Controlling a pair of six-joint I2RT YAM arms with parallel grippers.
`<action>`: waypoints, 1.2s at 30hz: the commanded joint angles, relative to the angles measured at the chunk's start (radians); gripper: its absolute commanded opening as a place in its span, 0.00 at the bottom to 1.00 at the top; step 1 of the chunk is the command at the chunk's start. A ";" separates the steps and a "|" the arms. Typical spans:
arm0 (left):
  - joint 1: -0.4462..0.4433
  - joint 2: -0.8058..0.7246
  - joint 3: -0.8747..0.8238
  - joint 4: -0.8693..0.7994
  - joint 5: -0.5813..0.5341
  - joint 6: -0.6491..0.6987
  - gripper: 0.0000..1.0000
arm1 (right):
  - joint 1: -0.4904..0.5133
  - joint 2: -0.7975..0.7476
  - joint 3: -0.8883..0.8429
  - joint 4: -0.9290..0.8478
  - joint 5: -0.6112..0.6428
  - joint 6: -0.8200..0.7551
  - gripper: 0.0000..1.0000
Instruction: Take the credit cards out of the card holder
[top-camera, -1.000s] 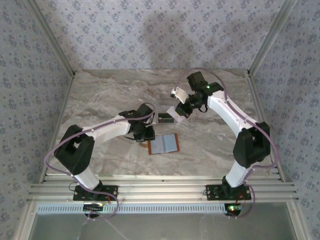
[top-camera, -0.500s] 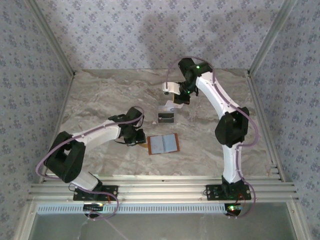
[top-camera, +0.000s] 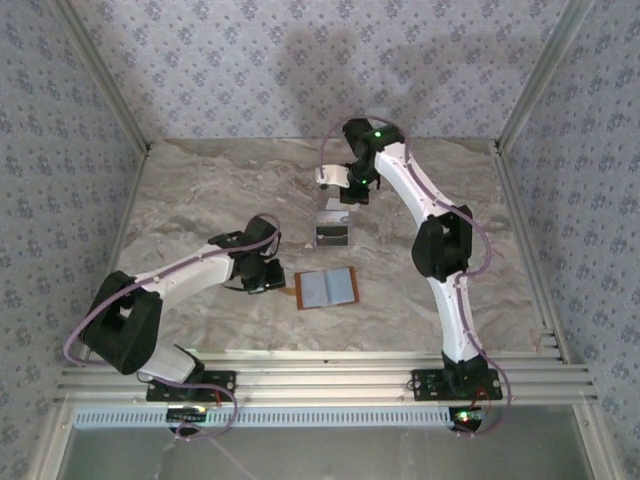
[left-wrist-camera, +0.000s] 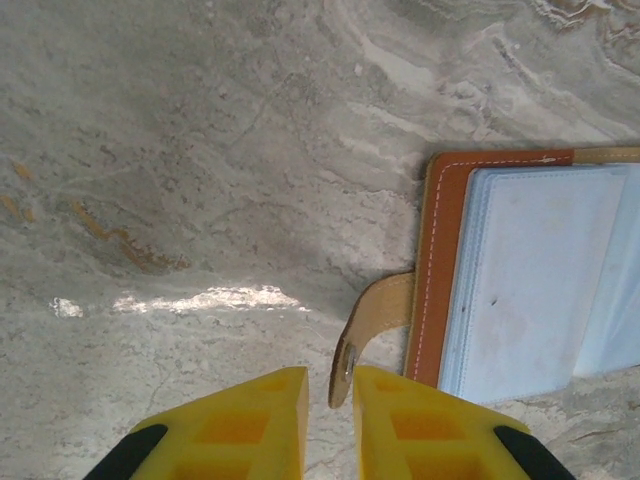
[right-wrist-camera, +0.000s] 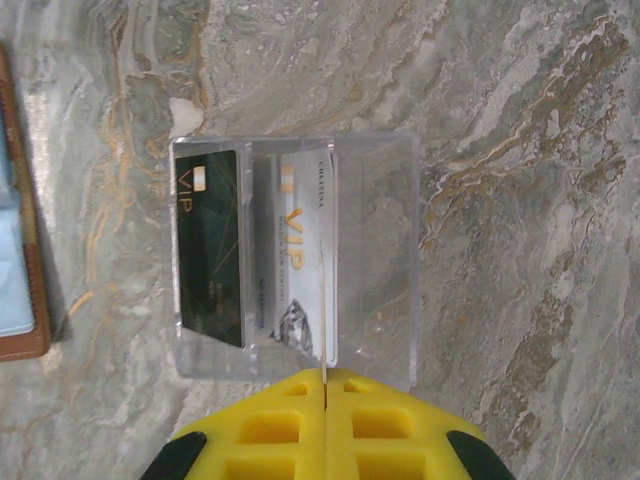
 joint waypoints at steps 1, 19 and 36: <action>0.005 -0.020 -0.011 0.003 -0.002 -0.017 0.20 | 0.012 0.026 0.041 0.039 0.041 0.001 0.00; 0.007 -0.020 -0.027 0.017 0.005 -0.021 0.20 | 0.034 0.097 0.069 0.097 0.059 0.001 0.00; 0.005 -0.013 -0.023 0.024 0.011 -0.023 0.20 | 0.028 0.116 0.074 -0.038 0.114 0.010 0.00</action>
